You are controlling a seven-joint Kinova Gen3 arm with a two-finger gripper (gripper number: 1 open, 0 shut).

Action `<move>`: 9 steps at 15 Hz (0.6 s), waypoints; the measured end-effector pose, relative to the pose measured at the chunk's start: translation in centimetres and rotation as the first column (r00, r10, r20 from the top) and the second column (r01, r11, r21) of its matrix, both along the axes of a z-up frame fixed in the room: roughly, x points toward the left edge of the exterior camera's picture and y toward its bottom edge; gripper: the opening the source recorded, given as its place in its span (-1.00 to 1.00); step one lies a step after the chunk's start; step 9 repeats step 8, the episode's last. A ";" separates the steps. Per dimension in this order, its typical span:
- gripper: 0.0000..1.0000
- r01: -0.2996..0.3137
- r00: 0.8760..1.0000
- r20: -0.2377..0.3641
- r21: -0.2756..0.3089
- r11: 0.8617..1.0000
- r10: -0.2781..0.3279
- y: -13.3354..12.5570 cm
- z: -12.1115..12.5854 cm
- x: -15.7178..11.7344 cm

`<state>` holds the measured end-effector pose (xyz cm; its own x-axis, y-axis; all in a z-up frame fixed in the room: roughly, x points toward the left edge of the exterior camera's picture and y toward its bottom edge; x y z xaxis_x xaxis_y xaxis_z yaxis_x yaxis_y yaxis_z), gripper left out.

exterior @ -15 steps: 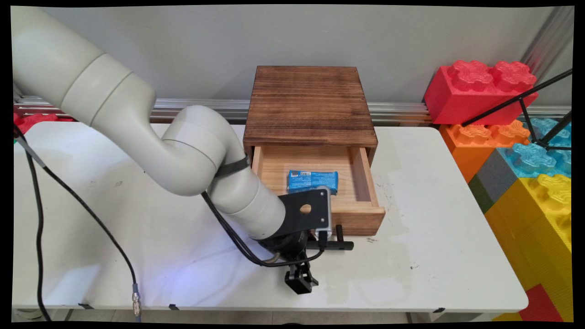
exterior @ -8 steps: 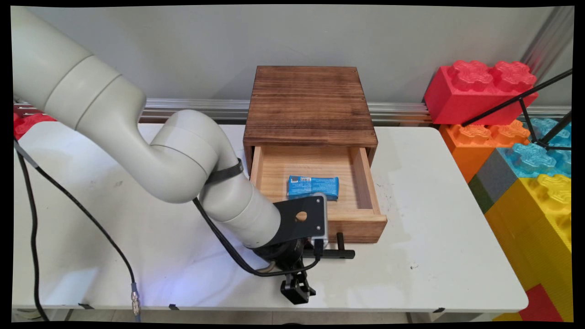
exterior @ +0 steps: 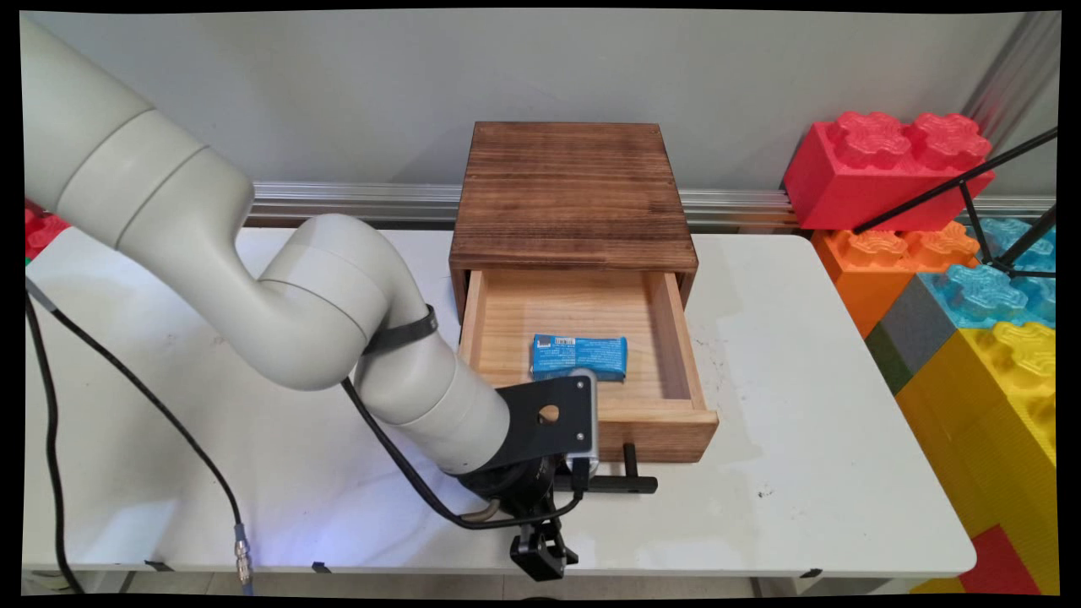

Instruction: Open the drawer

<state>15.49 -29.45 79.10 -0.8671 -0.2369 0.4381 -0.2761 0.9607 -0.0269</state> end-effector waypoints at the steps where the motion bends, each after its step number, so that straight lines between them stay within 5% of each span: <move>1: 1.00 0.001 1.000 -0.001 0.001 1.000 -0.001 0.1 0.0 0.0; 9: 1.00 -0.003 1.000 -0.017 0.013 1.000 0.003 0.9 0.3 0.1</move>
